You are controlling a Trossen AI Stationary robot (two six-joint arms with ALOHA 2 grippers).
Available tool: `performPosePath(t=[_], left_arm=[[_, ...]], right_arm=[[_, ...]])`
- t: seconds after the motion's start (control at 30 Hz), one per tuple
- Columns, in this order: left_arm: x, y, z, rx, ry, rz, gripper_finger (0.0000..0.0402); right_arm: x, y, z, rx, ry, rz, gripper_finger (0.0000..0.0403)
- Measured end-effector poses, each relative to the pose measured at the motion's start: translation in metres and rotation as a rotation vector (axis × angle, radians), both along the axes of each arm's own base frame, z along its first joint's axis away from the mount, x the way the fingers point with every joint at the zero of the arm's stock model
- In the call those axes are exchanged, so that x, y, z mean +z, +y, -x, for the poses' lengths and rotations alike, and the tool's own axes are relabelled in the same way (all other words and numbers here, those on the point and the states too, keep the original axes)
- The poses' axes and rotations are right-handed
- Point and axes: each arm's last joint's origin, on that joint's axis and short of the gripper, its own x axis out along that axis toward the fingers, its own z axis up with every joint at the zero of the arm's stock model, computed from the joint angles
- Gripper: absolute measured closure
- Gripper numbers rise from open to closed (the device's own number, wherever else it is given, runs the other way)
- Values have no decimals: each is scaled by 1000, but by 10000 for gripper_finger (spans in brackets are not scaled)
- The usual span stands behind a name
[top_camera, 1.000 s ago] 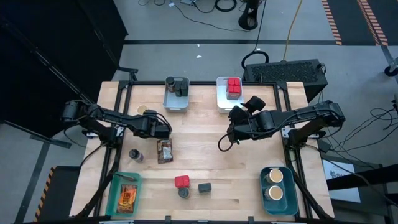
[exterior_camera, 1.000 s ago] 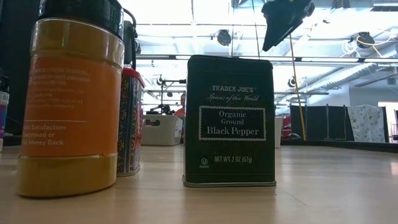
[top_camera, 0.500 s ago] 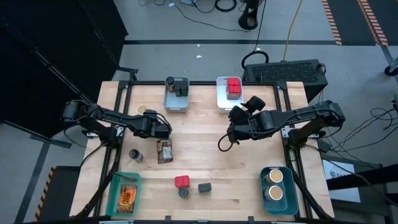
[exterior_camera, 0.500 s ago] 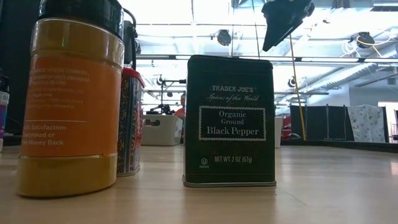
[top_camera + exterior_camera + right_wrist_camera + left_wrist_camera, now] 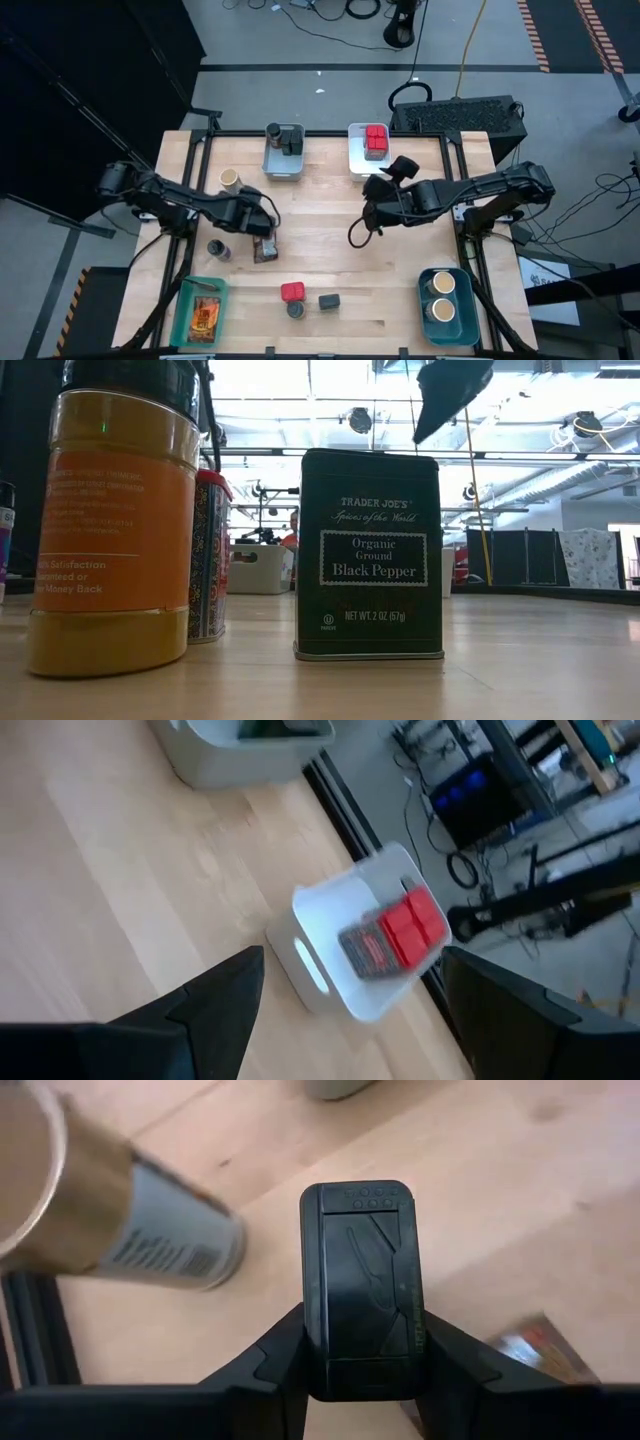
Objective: Sort spices by type
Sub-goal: Put the black spice can into the gray bin
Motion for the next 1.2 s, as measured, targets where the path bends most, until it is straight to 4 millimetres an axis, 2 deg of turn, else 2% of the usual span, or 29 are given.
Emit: performPosePath(t=[0.27, 0.57, 0.67, 0.9, 1.2], left_arm=[[38, -17, -1, -254, -67, -88, 266], [79, -20, 11, -556, -197, -171, 265], [90, -20, 14, -601, -254, -185, 265], [104, -20, 28, -719, -275, -217, 265], [107, -20, 29, -776, -264, -239, 265]], right_arm=[[9, 5, -20, 144, -102, -2, 117], [28, 14, -45, 496, -243, -24, 117], [33, 14, -49, 569, -281, -15, 117], [45, 5, -57, 659, -322, 106, 121], [49, -13, -58, 639, -349, 112, 178]])
